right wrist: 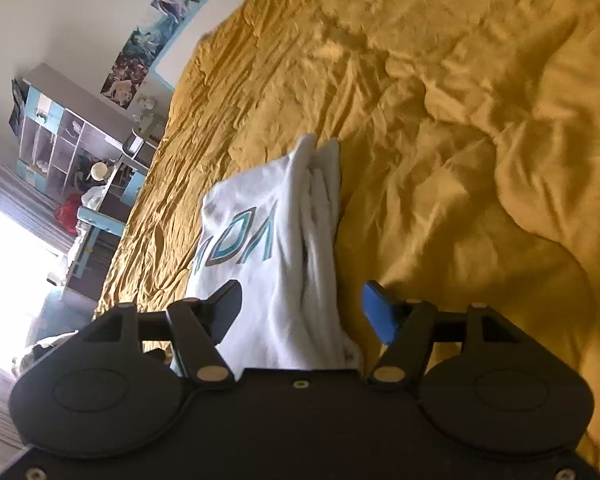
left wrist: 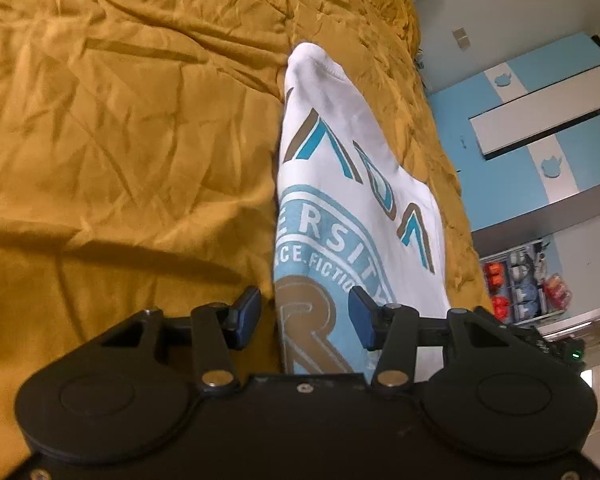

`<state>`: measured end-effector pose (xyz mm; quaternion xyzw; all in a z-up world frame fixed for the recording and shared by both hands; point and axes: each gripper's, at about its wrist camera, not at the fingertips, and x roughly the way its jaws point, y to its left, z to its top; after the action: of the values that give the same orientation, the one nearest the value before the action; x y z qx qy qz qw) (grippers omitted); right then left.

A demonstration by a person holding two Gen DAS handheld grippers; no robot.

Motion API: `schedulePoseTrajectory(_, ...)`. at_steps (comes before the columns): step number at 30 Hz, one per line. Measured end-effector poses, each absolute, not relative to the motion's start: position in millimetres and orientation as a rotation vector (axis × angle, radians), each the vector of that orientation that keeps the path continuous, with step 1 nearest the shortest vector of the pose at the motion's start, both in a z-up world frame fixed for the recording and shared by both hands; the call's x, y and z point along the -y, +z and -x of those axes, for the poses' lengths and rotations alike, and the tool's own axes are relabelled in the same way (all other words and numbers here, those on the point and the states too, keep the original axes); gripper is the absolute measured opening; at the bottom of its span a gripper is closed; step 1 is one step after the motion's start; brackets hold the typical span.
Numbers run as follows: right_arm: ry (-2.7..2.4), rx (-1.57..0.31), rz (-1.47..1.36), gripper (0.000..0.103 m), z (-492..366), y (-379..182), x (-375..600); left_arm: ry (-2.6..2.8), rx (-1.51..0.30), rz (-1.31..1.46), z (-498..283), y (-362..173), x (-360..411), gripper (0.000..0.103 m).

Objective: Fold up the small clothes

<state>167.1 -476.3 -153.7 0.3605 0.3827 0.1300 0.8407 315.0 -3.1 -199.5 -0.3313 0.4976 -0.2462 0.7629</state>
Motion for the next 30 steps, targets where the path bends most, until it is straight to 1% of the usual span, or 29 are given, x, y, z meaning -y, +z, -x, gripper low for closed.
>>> schedulePoseTrajectory(7,0.359,-0.859,-0.731,0.068,-202,-169,460,-0.561,-1.104,0.798,-339,-215,14,0.05)
schedulePoseTrajectory(14,0.462,-0.904,-0.743,0.07,-234,-181,445,-0.583,-1.119,0.804,-361,-223,33,0.055)
schedulePoseTrajectory(19,0.523,-0.933,-0.73,0.078,-256,-185,429,-0.589,-1.137,0.777,-374,-224,44,0.061)
schedulePoseTrajectory(24,0.541,-0.945,-0.74,0.083,-270,-188,418,-0.578,-1.14,0.761,-382,-224,54,0.064)
schedulePoseTrajectory(27,0.531,-0.941,-0.73,0.083,-271,-187,415,-0.565,-1.133,0.771,-383,-219,59,0.059)
schedulePoseTrajectory(28,0.526,-0.938,-0.728,0.082,-270,-186,414,-0.577,-1.125,0.765,-382,-216,63,0.058)
schedulePoseTrajectory(29,0.52,-0.935,-0.723,0.079,-268,-185,415,-0.587,-1.115,0.762,-382,-214,64,0.057)
schedulePoseTrajectory(30,0.51,-0.931,-0.712,0.07,-267,-183,414,-0.592,-1.102,0.761,-381,-212,65,0.057)
